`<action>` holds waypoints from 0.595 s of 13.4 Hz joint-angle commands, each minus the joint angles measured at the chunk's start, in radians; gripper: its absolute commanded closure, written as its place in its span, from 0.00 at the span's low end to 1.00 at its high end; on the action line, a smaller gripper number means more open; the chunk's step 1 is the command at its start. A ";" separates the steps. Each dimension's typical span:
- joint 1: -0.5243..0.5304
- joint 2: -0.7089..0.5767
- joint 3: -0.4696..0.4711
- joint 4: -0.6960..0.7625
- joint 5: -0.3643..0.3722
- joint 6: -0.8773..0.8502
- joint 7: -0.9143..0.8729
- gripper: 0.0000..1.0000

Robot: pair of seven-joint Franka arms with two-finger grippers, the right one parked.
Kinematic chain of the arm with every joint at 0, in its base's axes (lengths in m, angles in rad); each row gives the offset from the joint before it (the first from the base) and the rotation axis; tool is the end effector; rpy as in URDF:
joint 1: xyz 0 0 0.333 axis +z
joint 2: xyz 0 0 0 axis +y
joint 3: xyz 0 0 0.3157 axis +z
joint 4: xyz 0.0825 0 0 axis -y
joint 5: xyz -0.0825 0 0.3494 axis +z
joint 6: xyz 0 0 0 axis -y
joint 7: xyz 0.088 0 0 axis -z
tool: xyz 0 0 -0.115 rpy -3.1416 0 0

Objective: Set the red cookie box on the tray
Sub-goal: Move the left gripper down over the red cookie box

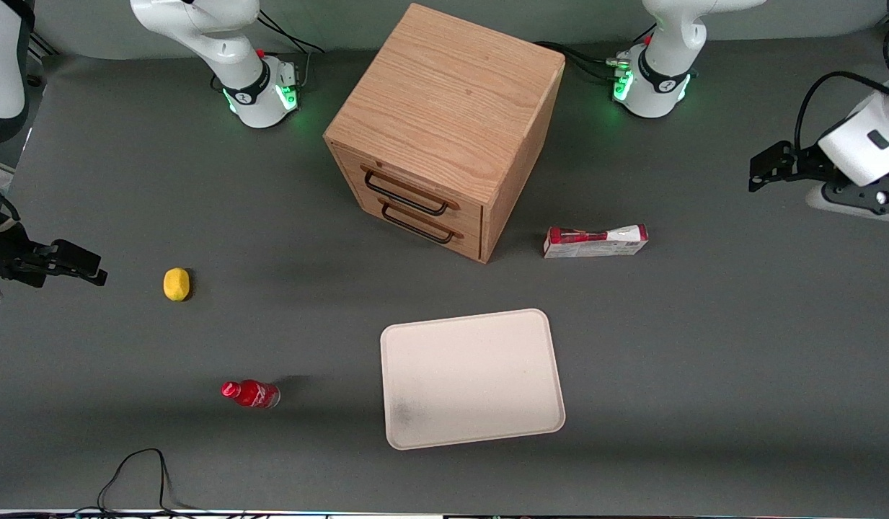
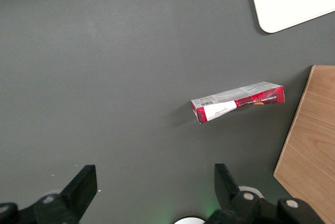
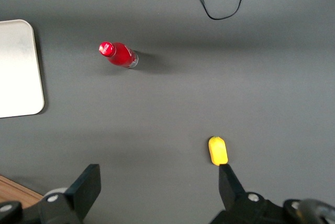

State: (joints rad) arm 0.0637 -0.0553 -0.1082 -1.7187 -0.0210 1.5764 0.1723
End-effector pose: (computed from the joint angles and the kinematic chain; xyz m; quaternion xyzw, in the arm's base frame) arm 0.4976 -0.0260 0.5802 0.9932 -0.1074 -0.0431 0.0103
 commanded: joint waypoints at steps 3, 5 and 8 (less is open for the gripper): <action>-0.002 0.000 0.002 0.002 0.003 0.014 -0.025 0.00; -0.004 0.002 -0.004 0.002 0.004 0.022 -0.022 0.00; -0.010 0.008 -0.053 -0.036 0.006 0.011 0.001 0.00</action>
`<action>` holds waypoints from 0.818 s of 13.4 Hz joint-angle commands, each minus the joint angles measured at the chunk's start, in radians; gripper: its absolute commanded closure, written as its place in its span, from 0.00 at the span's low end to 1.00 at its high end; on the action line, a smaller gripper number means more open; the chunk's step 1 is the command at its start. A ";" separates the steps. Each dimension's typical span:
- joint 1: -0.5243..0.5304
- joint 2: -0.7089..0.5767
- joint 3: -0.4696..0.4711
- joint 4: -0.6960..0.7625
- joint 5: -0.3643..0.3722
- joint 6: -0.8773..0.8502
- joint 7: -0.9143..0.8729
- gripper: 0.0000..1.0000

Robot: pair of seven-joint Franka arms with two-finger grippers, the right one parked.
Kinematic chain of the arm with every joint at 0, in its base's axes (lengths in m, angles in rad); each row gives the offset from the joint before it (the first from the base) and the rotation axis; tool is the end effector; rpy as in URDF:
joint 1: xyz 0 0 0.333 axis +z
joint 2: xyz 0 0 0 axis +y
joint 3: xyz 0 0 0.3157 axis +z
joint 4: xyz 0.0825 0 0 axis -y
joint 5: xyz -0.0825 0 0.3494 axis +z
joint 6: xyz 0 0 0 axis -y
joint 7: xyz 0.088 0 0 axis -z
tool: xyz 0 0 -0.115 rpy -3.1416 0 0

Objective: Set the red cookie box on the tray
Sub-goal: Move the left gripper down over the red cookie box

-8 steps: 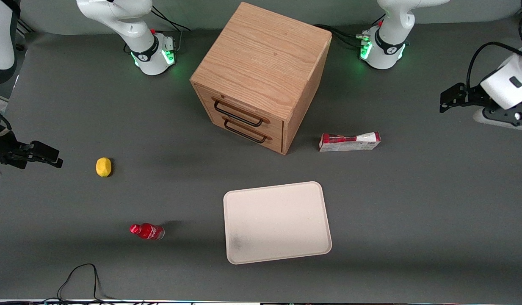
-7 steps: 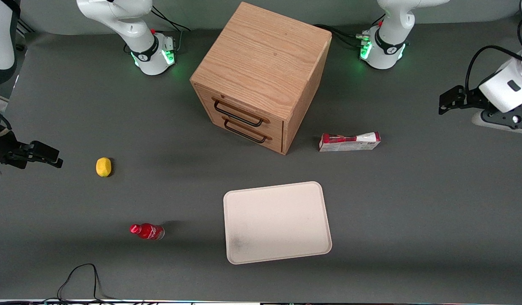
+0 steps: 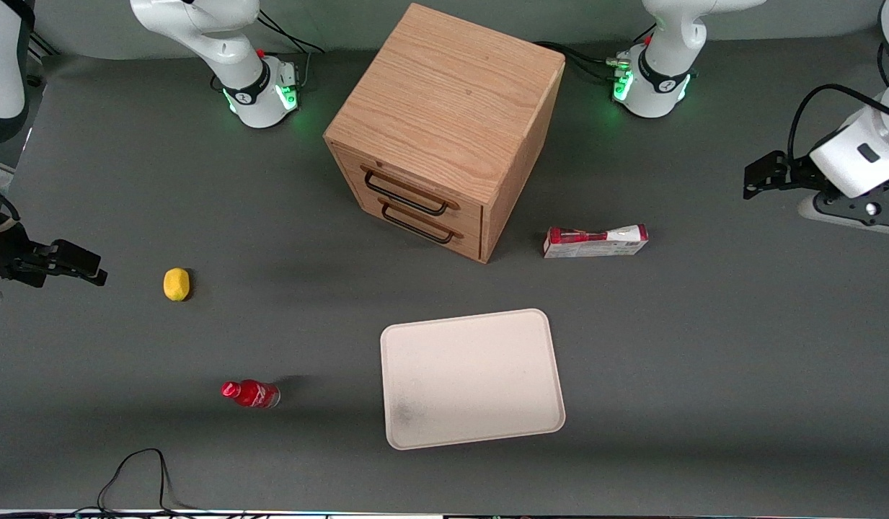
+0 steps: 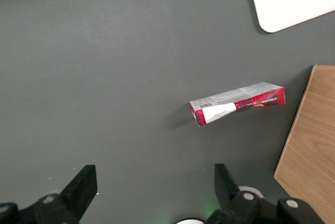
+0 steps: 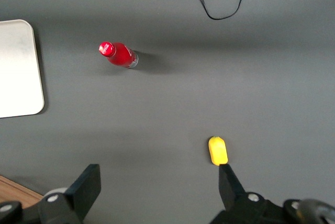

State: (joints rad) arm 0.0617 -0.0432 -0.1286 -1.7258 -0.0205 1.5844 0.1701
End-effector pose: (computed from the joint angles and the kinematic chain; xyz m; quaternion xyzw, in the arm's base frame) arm 0.5002 -0.0371 0.5717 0.9919 -0.1172 -0.0488 0.0100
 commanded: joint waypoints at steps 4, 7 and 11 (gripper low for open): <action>-0.011 0.015 -0.059 -0.087 0.005 0.020 0.285 0.00; -0.010 0.017 -0.059 -0.151 0.004 0.110 0.686 0.00; -0.008 0.008 -0.141 -0.260 -0.007 0.257 0.848 0.00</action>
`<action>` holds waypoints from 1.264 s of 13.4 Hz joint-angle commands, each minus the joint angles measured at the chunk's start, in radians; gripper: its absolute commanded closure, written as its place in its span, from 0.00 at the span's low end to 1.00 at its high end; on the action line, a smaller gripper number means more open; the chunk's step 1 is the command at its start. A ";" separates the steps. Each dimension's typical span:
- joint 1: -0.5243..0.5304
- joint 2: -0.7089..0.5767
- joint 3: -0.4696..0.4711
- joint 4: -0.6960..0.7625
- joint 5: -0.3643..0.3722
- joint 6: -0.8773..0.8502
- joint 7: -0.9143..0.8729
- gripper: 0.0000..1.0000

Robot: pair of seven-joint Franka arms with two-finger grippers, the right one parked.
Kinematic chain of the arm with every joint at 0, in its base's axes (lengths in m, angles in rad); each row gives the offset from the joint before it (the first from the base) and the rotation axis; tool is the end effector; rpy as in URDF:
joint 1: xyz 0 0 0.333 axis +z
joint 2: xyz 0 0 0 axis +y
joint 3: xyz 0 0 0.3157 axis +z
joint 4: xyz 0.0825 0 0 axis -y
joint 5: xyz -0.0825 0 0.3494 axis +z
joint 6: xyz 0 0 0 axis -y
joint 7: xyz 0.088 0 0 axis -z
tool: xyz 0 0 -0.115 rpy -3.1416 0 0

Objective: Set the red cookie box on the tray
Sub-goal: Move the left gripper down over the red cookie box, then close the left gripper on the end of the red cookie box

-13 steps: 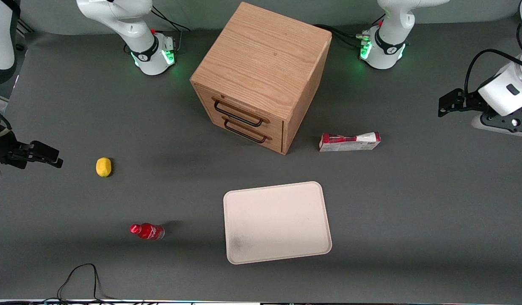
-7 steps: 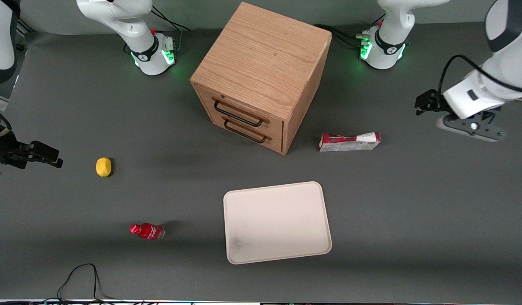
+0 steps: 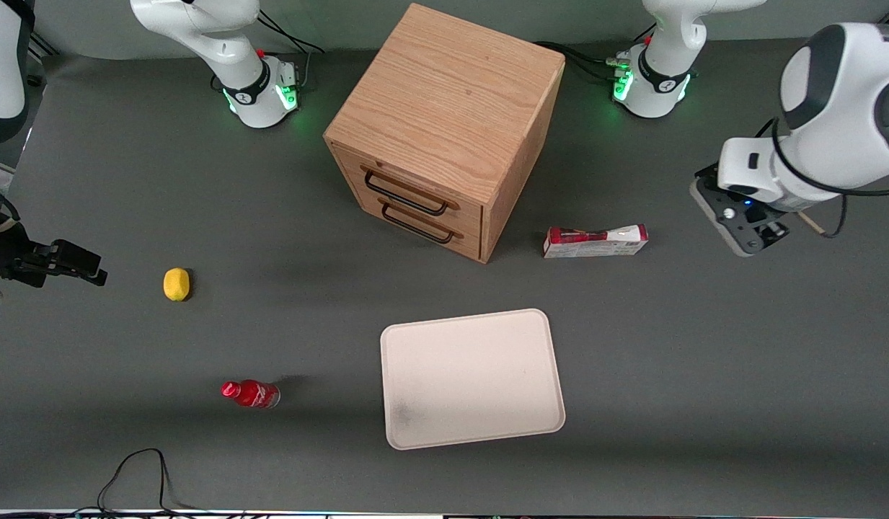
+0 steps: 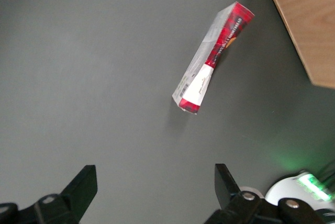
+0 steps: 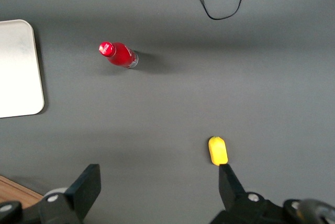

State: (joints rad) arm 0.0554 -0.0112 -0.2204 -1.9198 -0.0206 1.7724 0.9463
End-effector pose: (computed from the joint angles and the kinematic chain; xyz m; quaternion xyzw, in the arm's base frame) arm 0.5003 -0.0857 0.4856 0.8490 -0.5238 -0.0597 0.0340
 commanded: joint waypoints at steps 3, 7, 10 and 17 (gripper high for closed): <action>0.004 -0.036 -0.170 -0.175 -0.009 0.195 0.077 0.00; 0.007 -0.064 -0.227 -0.402 -0.053 0.434 0.075 0.01; 0.006 -0.047 -0.260 -0.517 -0.082 0.622 0.075 0.03; -0.008 0.072 -0.260 -0.565 -0.078 0.834 0.074 0.06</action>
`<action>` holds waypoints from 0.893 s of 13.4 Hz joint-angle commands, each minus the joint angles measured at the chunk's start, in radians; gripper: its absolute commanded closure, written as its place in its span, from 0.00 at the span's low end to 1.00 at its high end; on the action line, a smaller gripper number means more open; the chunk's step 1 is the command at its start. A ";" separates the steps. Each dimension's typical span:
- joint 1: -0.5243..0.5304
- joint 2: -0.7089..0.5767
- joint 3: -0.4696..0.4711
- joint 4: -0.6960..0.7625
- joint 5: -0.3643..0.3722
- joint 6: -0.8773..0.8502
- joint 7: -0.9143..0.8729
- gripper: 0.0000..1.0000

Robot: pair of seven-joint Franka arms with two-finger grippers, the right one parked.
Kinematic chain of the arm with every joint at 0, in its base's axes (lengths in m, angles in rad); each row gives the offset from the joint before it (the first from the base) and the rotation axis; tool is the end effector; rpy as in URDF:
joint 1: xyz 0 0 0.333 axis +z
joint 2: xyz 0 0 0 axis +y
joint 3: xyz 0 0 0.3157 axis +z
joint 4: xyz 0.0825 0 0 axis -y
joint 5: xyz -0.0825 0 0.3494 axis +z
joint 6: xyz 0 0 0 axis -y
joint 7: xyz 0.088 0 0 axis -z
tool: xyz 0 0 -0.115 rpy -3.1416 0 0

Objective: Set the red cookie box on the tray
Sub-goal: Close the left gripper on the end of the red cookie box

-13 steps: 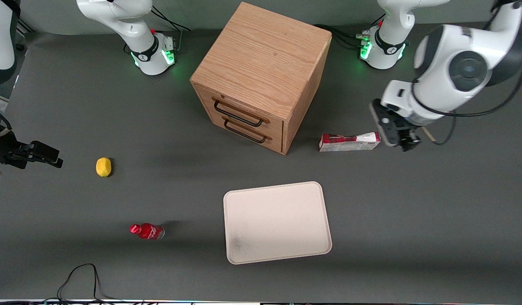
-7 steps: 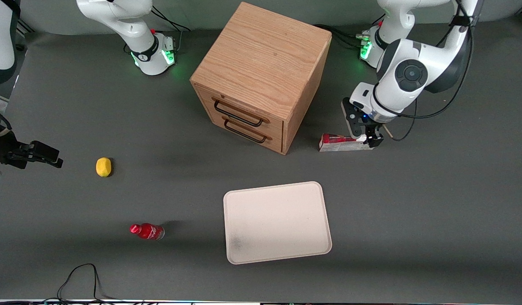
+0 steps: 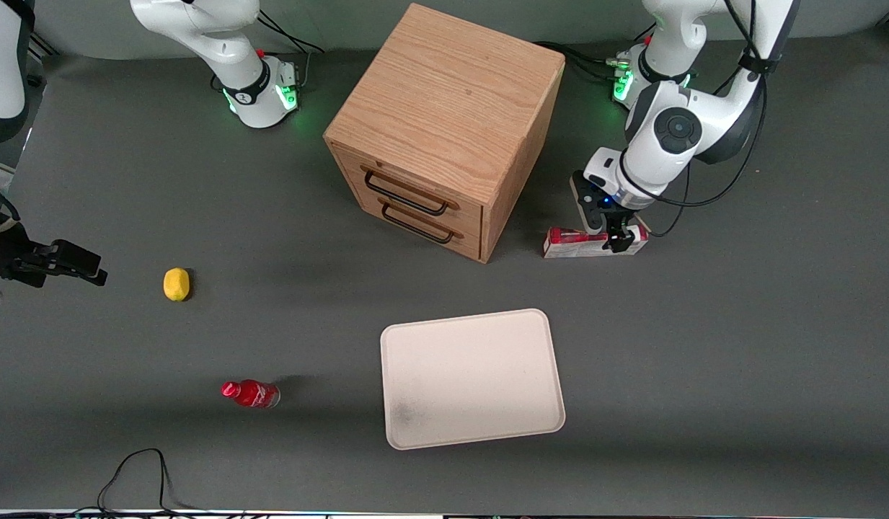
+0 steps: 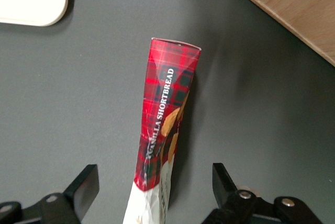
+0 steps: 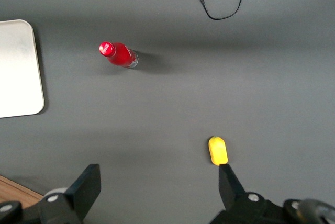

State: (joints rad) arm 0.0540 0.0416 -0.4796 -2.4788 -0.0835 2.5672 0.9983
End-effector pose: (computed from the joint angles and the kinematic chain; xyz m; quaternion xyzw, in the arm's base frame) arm 0.4186 -0.1892 0.3002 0.7787 -0.6259 0.0337 0.0246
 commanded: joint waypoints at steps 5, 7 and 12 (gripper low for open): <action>-0.006 0.047 0.003 -0.015 0.016 0.068 0.028 0.85; -0.006 0.050 0.007 -0.012 0.030 0.070 0.026 0.93; -0.005 0.041 0.027 -0.008 0.030 0.064 0.022 1.00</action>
State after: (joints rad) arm 0.0542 0.0935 -0.4714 -2.4818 -0.0623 2.6158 1.0097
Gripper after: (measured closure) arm 0.978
